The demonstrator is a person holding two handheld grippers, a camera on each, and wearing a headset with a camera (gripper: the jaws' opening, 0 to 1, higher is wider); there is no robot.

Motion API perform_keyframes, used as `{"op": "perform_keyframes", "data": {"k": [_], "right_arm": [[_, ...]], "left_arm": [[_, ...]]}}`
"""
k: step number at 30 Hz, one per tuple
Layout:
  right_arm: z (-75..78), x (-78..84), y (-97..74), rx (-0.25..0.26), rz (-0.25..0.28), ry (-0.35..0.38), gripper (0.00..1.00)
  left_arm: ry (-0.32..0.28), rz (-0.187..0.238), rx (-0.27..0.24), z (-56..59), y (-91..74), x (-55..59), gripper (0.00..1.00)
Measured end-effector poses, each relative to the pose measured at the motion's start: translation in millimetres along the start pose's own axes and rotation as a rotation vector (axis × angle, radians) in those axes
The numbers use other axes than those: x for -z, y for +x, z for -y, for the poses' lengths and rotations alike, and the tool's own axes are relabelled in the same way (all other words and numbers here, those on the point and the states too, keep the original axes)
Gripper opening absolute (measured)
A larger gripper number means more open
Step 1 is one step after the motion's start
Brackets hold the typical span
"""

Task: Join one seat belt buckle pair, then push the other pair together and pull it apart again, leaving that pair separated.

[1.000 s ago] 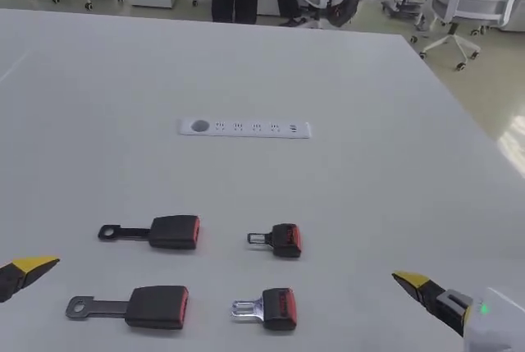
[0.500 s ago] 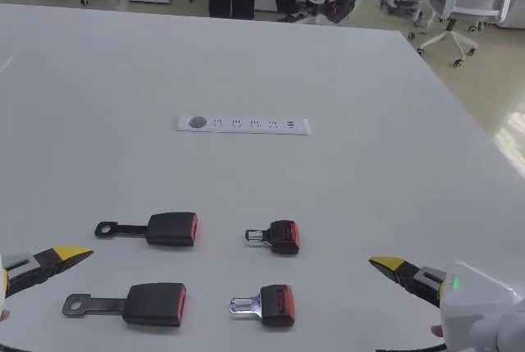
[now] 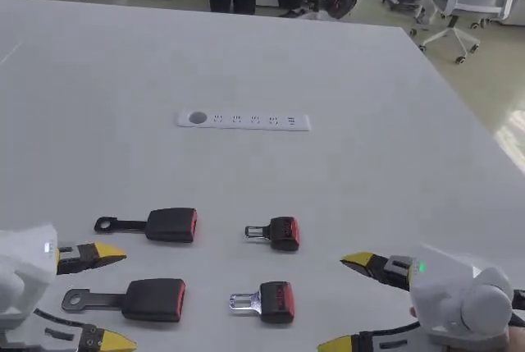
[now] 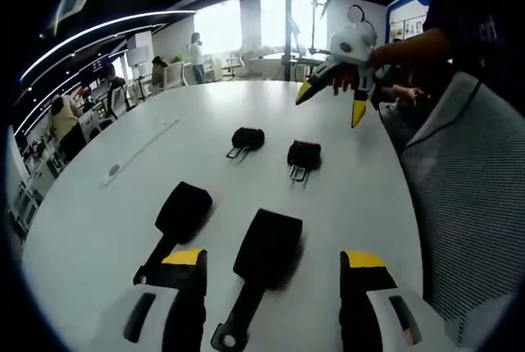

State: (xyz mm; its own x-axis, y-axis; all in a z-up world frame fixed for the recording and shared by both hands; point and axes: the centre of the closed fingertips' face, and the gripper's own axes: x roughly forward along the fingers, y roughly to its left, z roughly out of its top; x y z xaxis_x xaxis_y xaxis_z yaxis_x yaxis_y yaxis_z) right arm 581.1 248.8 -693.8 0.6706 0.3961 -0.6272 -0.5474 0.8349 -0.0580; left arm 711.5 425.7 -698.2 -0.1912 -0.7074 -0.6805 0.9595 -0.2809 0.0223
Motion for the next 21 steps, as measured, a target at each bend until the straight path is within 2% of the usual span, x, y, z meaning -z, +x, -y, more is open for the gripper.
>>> {"op": "perform_keyframes", "data": {"k": [6,13,17,21], "right_arm": [[-0.1,2.0,8.5,-0.050,-0.025,-0.035,0.58],[-1.6,4.1,21.0,-0.105,-0.056,-0.075,0.52],[-3.3,4.8,29.7,-0.135,-0.076,-0.105,0.49],[-5.1,4.0,36.9,-0.158,-0.088,-0.123,0.47]], "left_arm": [[0.046,-0.057,0.043,-1.2,10.7,6.6,0.61],[0.073,-0.122,0.087,-4.5,19.9,14.9,0.52],[0.091,-0.145,0.104,-9.9,25.2,19.5,0.49],[0.111,-0.167,0.128,-11.1,28.4,18.8,0.46]]}}
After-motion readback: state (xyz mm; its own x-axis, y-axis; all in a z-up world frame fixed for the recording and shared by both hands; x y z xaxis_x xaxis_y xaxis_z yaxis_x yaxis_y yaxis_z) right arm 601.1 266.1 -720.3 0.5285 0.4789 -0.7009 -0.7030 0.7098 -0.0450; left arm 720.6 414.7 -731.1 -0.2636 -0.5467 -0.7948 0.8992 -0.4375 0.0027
